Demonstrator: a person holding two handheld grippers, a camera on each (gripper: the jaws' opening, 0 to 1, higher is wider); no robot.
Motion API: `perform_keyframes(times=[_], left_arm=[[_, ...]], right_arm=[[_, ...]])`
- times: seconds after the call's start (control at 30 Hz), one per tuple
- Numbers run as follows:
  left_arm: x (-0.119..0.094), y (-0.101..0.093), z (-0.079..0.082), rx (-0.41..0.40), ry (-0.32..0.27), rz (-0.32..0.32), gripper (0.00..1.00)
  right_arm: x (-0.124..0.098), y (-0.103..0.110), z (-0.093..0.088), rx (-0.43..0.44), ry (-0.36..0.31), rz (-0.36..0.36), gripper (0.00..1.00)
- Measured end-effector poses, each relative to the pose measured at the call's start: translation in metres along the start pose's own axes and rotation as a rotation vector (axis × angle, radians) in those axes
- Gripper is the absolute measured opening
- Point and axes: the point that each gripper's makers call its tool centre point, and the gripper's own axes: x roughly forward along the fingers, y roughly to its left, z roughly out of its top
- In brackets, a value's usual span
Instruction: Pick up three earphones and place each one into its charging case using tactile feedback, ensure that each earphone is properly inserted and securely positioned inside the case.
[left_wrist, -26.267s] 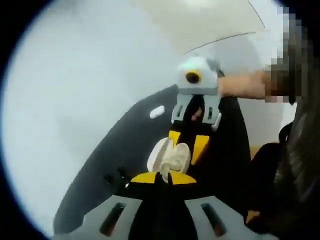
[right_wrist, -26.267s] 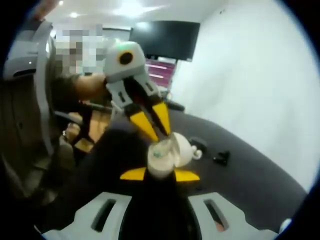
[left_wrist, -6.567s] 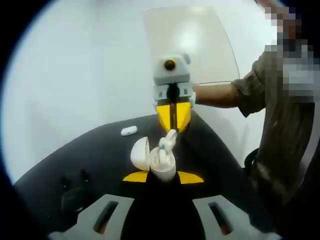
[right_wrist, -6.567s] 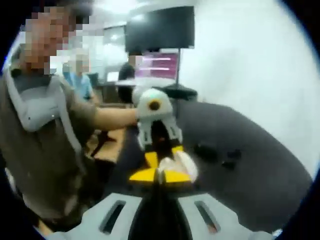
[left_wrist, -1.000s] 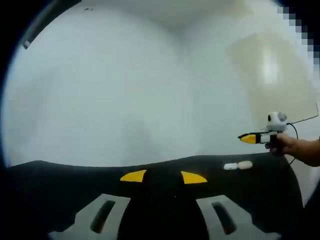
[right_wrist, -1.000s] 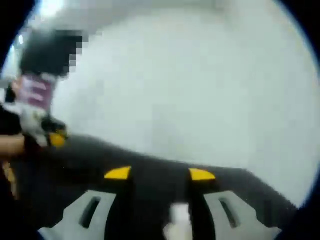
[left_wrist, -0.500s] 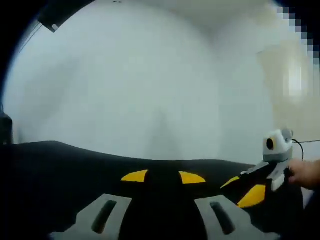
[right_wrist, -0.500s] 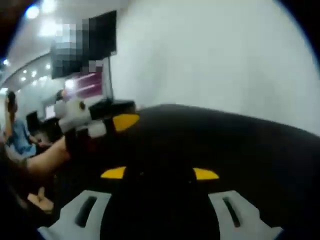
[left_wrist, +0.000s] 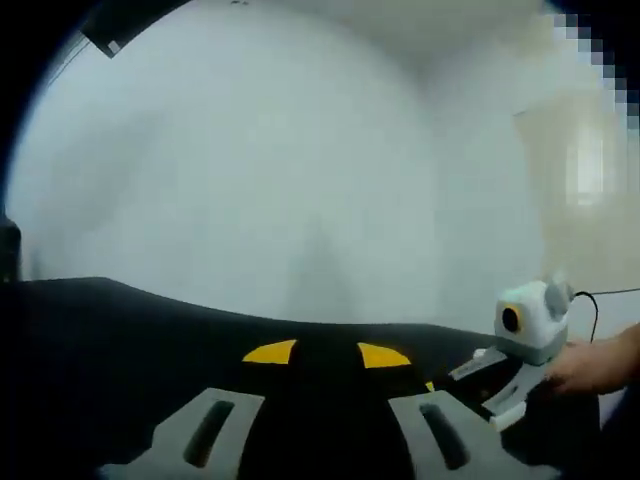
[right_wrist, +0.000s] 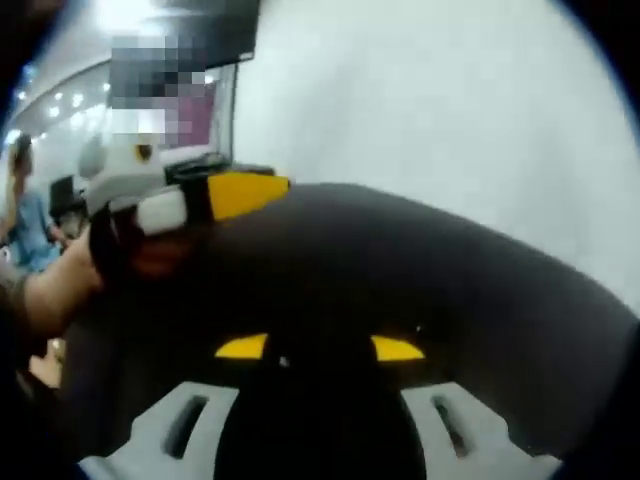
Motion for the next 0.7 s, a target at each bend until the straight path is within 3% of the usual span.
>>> perform_keyframes(times=[0.13, 0.23, 0.3, 0.43, 0.53, 0.7], left_arm=[[0.001, 0.0, 0.001, -0.003, -0.003, -0.002, 0.19], [0.002, -0.002, 0.0, -0.002, 0.001, -0.014, 0.19], [0.002, -0.004, 0.0, 0.004, 0.005, -0.022, 0.19], [0.002, -0.008, -0.002, 0.011, 0.013, -0.035, 0.19], [0.004, -0.011, -0.006, 0.028, 0.031, -0.049, 0.19], [0.005, -0.016, -0.011, 0.072, 0.059, -0.066, 0.19]], right_arm=[[-0.023, 0.023, 0.018, -0.294, -0.096, 0.078, 0.38], [-0.049, 0.04, 0.02, -0.414, -0.108, 0.154, 0.38], [-0.067, 0.046, 0.008, -0.381, -0.063, 0.211, 0.38], [-0.091, 0.039, -0.002, -0.357, -0.08, 0.235, 0.38], [-0.099, 0.025, -0.014, -0.327, -0.046, 0.236, 0.38], [-0.106, 0.012, -0.037, -0.266, 0.017, 0.328, 0.38]])
